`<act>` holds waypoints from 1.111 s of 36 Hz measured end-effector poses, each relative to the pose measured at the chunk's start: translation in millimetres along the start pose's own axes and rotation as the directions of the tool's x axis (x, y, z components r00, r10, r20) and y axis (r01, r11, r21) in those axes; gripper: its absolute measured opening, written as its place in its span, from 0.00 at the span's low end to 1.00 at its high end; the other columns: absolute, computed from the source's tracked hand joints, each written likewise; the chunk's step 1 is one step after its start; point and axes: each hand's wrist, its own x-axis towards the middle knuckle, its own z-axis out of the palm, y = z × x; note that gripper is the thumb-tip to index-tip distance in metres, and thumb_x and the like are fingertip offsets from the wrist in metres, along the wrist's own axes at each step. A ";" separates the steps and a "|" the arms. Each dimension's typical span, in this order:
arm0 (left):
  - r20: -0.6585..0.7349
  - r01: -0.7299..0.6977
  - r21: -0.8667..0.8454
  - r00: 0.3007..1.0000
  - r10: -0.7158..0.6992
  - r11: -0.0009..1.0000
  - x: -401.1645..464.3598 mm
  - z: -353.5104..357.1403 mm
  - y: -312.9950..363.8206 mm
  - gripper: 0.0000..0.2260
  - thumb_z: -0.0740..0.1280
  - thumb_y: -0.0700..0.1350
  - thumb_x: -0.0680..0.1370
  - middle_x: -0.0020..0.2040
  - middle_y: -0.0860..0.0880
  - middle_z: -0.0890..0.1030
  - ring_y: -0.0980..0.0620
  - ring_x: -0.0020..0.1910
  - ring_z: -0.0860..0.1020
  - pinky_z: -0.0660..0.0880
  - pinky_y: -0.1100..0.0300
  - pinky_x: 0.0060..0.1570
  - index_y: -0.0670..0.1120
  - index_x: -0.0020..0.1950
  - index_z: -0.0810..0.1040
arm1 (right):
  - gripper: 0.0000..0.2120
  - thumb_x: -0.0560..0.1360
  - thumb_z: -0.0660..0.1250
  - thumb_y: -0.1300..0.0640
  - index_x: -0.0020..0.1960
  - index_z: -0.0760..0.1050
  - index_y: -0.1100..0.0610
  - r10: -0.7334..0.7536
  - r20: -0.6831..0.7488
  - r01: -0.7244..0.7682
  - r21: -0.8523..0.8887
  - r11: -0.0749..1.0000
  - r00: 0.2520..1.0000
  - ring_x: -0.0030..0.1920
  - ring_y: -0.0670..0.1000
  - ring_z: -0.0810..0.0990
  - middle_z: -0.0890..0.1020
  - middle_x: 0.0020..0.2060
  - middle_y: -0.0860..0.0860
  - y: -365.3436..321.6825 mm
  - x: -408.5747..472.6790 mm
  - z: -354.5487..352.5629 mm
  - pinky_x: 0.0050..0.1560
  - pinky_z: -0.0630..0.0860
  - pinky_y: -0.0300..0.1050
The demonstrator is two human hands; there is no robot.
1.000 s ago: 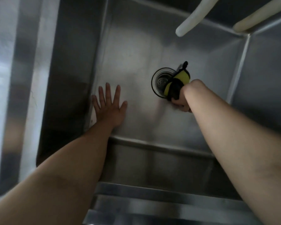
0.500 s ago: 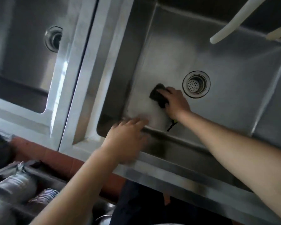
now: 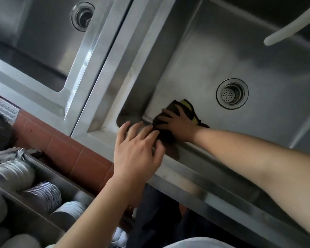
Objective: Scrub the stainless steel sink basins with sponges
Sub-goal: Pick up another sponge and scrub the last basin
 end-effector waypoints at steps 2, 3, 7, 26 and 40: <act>0.052 0.054 0.023 0.997 -0.055 0.998 2.2 -0.1 6.5 0.21 0.54 0.58 0.79 0.64 0.54 0.81 0.49 0.71 0.71 0.54 0.46 0.76 0.54 0.60 0.83 | 0.29 0.79 0.63 0.55 0.76 0.61 0.37 -0.032 0.031 0.033 -0.046 0.998 0.999 0.80 0.57 0.44 0.57 0.80 0.47 14.6 -21.7 12.9 0.73 0.41 0.75; 0.068 0.084 0.028 0.994 -0.085 0.996 3.8 -0.3 11.0 0.21 0.53 0.59 0.79 0.65 0.54 0.80 0.48 0.71 0.70 0.52 0.45 0.76 0.55 0.61 0.82 | 0.29 0.79 0.62 0.57 0.76 0.61 0.36 -0.041 0.048 0.044 -0.072 0.996 0.998 0.81 0.57 0.44 0.57 0.80 0.46 22.6 -34.3 19.9 0.72 0.40 0.75; 0.087 0.181 0.076 0.978 -0.188 0.980 8.1 0.1 25.2 0.23 0.51 0.60 0.79 0.68 0.54 0.77 0.49 0.73 0.66 0.46 0.43 0.76 0.55 0.63 0.80 | 0.29 0.80 0.61 0.57 0.75 0.61 0.34 -0.066 0.143 0.089 -0.160 0.983 0.988 0.81 0.56 0.43 0.56 0.80 0.44 61.8 -85.6 42.9 0.71 0.40 0.75; -0.076 0.228 0.099 0.972 -0.221 0.969 11.9 14.8 30.0 0.18 0.55 0.54 0.76 0.53 0.50 0.84 0.46 0.62 0.74 0.55 0.48 0.71 0.50 0.47 0.83 | 0.36 0.80 0.58 0.45 0.81 0.43 0.50 0.772 0.620 -0.586 0.578 -0.568 -0.137 0.77 0.67 0.51 0.48 0.79 0.62 49.1 -184.6 116.9 0.75 0.49 0.64; -0.175 0.193 -0.007 0.966 -0.191 0.981 9.0 22.8 21.9 0.19 0.55 0.51 0.75 0.61 0.53 0.82 0.49 0.68 0.72 0.58 0.47 0.73 0.51 0.57 0.83 | 0.18 0.72 0.60 0.65 0.58 0.74 0.49 0.896 0.236 -0.329 0.938 -0.110 0.376 0.53 0.54 0.77 0.79 0.53 0.51 23.3 -114.0 0.5 0.50 0.72 0.42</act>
